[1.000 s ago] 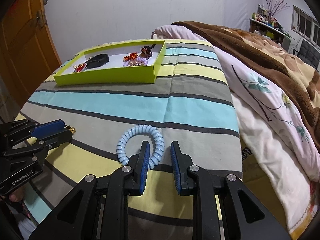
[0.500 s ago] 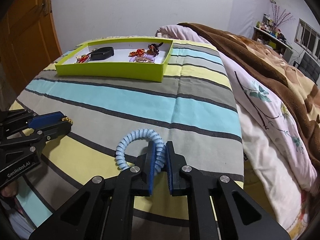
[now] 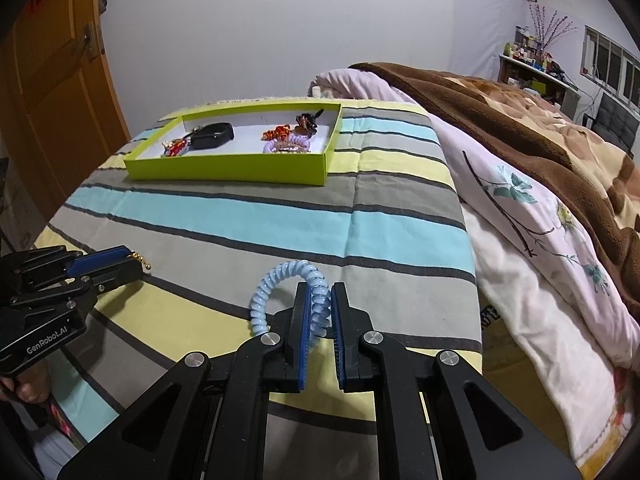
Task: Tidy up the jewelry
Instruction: 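Lift and carry the gold brooch and blue coil over the green box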
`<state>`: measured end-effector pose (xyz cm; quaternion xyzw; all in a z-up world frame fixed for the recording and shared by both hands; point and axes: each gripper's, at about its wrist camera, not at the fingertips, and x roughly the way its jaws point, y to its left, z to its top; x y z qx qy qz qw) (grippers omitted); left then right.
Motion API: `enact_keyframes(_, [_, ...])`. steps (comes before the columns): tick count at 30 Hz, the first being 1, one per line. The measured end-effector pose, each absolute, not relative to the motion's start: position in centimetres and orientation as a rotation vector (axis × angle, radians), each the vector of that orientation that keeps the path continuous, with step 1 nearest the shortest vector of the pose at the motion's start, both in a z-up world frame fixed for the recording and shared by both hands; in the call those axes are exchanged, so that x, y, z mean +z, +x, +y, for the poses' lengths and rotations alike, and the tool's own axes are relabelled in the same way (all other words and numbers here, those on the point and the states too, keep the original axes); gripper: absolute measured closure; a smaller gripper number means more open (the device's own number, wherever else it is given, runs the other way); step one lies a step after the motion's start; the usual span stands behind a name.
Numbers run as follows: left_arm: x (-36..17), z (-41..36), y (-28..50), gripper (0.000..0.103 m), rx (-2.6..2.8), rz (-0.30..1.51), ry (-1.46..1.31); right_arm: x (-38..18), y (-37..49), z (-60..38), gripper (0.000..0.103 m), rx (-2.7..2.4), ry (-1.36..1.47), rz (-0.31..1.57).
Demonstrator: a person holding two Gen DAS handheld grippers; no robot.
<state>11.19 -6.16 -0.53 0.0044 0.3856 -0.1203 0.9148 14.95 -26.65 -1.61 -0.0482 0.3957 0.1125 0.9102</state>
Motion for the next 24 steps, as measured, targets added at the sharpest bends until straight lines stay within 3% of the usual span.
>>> enact_keyframes(24, [5.0,-2.0,14.7,0.085,-0.172,0.654,0.012,2.8,19.0,-22.3,0.093,0.316,-0.092,0.724])
